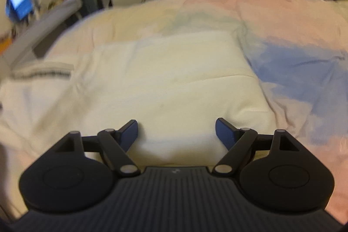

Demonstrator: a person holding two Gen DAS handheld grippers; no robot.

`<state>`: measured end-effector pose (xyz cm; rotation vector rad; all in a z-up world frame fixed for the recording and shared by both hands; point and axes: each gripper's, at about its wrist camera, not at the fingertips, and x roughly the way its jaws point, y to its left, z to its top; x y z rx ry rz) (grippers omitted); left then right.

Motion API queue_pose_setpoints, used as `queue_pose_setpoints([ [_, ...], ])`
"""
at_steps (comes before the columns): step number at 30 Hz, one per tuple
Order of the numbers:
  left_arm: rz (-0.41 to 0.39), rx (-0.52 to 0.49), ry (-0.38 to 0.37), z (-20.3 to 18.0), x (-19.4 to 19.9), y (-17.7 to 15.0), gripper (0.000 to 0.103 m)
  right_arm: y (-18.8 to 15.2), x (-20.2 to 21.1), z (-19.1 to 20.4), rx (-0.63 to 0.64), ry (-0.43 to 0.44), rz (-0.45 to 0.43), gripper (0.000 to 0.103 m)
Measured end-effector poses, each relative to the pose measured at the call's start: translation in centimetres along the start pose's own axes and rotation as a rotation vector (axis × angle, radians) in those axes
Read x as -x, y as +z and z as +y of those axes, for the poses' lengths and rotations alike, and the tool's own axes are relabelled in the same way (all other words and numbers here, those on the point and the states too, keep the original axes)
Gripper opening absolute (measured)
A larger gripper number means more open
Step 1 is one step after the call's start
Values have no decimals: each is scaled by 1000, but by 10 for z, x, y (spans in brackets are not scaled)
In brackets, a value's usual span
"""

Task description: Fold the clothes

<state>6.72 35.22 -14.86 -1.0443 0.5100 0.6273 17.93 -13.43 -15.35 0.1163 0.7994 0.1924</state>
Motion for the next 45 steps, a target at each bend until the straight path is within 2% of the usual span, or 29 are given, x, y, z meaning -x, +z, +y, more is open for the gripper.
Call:
queue_pose_setpoints([
  [1,-20,-35,19,-5,0,1,41,-2,-2,3,26,-6,-1,85],
  [2,-41,-69,38,-10,0,1,27,-3,-3,5,31,-11,-5,85],
  [4,-94,-155,51,-23,11,2,12,-4,-2,6,29,-16,-11,85],
  [9,-276,-475,39,-94,57,-22,11,0,8,-5,-54,28,-23,83],
  [13,-370,-591,-48,-160,95,-55,11,11,23,-28,-191,72,-46,84],
  [16,-426,-643,-133,-212,112,-90,11,19,34,-42,-238,53,-76,84],
  [22,-498,-745,-300,-298,129,-201,11,27,54,-69,-282,-38,-166,84],
  [25,-528,-860,-363,-321,125,-269,11,31,60,-91,-358,-68,-201,84],
  [27,-516,-985,-392,-326,118,-321,12,32,63,-106,-405,-76,-221,84],
  [29,-474,-1121,-405,-322,97,-370,18,32,66,-117,-435,-75,-233,84],
  [32,-268,-1306,-433,-308,55,-426,28,30,67,-128,-475,-42,-240,84],
  [34,-156,-1386,-425,-299,34,-446,29,28,64,-134,-511,16,-235,84],
  [36,-138,-1397,-409,-297,30,-447,41,24,58,-140,-558,93,-214,84],
  [38,-120,-1407,-393,-295,26,-449,73,20,50,-145,-616,156,-182,84],
  [39,-110,-1414,-385,-293,24,-449,79,19,46,-147,-647,189,-164,84],
  [40,-96,-1434,-385,-290,26,-439,84,17,42,-149,-678,220,-146,84],
  [43,-52,-1496,-386,-281,29,-411,85,9,31,-152,-761,292,-95,85],
  [45,-53,-1530,-381,-267,34,-389,85,3,25,-151,-797,335,-66,86],
])
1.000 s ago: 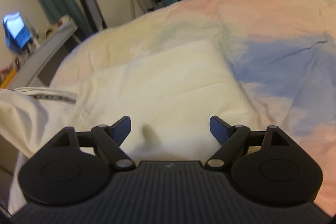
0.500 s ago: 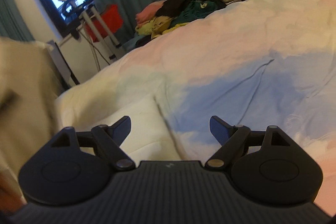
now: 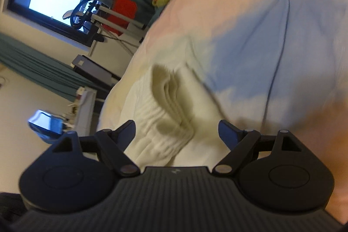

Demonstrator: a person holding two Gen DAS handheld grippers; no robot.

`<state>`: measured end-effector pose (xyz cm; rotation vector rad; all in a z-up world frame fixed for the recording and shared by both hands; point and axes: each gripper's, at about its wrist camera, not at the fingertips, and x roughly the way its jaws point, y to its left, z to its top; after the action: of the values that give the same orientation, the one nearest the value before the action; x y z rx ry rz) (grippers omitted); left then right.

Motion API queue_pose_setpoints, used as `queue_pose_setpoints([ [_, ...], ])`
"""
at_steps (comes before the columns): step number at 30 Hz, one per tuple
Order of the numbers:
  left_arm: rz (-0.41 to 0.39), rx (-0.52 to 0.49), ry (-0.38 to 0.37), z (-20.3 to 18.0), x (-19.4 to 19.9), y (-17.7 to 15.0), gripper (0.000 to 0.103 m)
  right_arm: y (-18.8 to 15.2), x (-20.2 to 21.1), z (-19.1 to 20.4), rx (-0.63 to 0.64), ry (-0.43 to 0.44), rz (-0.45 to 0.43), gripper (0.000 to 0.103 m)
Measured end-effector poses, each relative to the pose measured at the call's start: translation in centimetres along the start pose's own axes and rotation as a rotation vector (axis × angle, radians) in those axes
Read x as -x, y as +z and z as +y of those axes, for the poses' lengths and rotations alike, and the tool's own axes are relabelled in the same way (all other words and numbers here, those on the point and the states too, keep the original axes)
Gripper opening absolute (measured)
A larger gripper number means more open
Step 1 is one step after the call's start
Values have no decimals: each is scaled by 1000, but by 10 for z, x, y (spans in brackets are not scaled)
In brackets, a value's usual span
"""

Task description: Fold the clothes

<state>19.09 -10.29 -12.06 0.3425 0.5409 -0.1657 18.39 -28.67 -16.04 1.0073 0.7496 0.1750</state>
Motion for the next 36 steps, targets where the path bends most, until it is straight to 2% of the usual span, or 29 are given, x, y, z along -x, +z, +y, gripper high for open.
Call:
queue_pose_setpoints([
  [4,-20,-41,94,49,30,-42,92,-11,-12,-5,-51,34,51,85],
  [6,-6,-4,163,66,36,-47,92,-16,-15,-4,-90,95,66,84],
  [8,10,67,151,85,35,-45,95,-23,-22,-4,-138,170,125,83],
  [10,32,50,158,93,30,-43,95,-31,-32,0,-149,198,169,83],
  [12,33,21,169,97,24,-43,95,-36,-44,4,-134,173,178,83],
  [17,26,-42,178,78,25,-49,98,-36,-64,18,-95,147,127,83],
  [18,25,-49,180,74,25,-51,99,-36,-66,22,-80,144,114,81],
  [22,42,-55,195,67,22,-57,99,-35,-60,36,7,137,40,38],
  [25,45,-73,220,58,24,-62,99,-29,-53,46,48,180,13,17],
  [28,43,-87,240,50,23,-65,100,-28,-45,64,178,170,-39,13],
  [30,39,-84,257,46,20,-66,101,-28,-37,75,231,196,-72,13],
  [34,23,-92,281,38,20,-66,101,-20,-20,87,272,235,-128,11],
  [36,33,-69,281,40,20,-67,101,-16,-11,85,288,214,-157,11],
])
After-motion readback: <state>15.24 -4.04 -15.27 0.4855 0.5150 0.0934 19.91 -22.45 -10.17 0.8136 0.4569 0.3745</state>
